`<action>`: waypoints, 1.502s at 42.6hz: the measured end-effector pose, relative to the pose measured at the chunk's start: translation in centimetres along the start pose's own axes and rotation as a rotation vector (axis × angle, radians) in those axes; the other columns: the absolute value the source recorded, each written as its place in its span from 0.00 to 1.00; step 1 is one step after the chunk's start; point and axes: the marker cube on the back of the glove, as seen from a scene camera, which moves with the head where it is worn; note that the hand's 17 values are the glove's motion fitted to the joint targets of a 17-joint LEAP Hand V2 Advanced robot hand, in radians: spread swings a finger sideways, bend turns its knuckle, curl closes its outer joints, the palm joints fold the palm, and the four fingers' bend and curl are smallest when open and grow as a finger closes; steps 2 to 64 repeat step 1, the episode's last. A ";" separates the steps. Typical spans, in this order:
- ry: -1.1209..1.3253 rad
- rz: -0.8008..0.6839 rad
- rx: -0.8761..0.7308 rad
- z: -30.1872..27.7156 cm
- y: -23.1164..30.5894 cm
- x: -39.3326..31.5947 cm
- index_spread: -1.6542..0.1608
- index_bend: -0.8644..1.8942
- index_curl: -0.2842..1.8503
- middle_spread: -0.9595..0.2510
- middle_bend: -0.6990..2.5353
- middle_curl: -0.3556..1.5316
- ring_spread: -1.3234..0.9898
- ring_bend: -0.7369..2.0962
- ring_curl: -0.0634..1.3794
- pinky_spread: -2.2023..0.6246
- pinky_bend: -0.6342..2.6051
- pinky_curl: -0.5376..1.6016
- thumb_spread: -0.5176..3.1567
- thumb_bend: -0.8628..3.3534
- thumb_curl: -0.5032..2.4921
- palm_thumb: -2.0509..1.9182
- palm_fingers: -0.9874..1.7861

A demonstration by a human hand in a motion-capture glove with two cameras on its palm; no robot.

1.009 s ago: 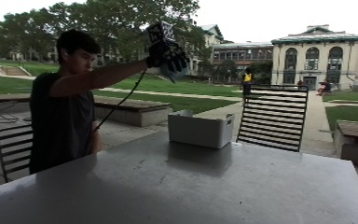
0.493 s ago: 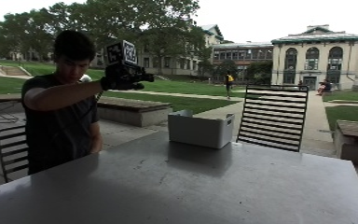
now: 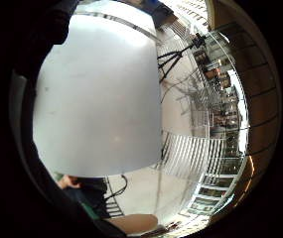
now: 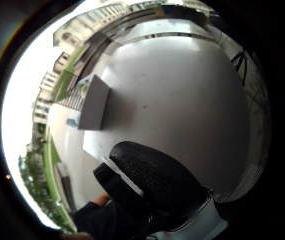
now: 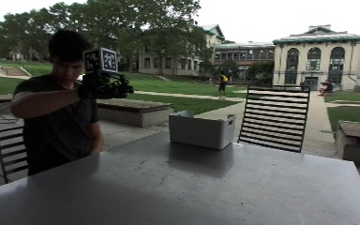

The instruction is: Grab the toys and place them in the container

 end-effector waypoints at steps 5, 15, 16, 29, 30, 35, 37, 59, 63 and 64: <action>-0.002 -0.001 0.000 0.0 0.1 0.1 0.81 0.38 0.32 0.78 0.27 0.40 0.47 0.36 0.23 0.72 0.41 0.39 0.42 0.18 0.21 0.48 0.35; -0.002 -0.001 0.000 0.0 0.1 0.1 0.81 0.38 0.32 0.78 0.27 0.40 0.47 0.36 0.23 0.72 0.41 0.39 0.42 0.18 0.21 0.48 0.35; -0.002 -0.001 0.000 0.0 0.1 0.1 0.81 0.38 0.32 0.78 0.27 0.40 0.47 0.36 0.23 0.72 0.41 0.39 0.42 0.18 0.21 0.48 0.35; -0.002 -0.001 0.000 0.0 0.1 0.1 0.81 0.38 0.32 0.78 0.27 0.40 0.47 0.36 0.23 0.72 0.41 0.39 0.42 0.18 0.21 0.48 0.35; -0.002 -0.001 0.000 0.0 0.1 0.1 0.81 0.38 0.32 0.78 0.27 0.40 0.47 0.36 0.23 0.72 0.41 0.39 0.42 0.18 0.21 0.48 0.35; -0.002 -0.001 0.000 0.0 0.1 0.1 0.81 0.38 0.32 0.78 0.27 0.40 0.47 0.36 0.23 0.72 0.41 0.39 0.42 0.18 0.21 0.48 0.35; -0.002 -0.001 0.000 0.0 0.1 0.1 0.81 0.38 0.32 0.78 0.27 0.40 0.47 0.36 0.23 0.72 0.41 0.39 0.42 0.18 0.21 0.48 0.35; -0.002 -0.001 0.000 0.0 0.1 0.1 0.81 0.38 0.32 0.78 0.27 0.40 0.47 0.36 0.23 0.72 0.41 0.39 0.42 0.18 0.21 0.48 0.35; -0.002 -0.001 0.000 0.0 0.1 0.1 0.81 0.38 0.32 0.78 0.27 0.40 0.47 0.36 0.23 0.72 0.41 0.39 0.42 0.18 0.21 0.48 0.35; -0.002 -0.001 0.000 0.0 0.1 0.1 0.81 0.38 0.32 0.78 0.27 0.40 0.47 0.36 0.23 0.72 0.41 0.39 0.42 0.18 0.21 0.48 0.35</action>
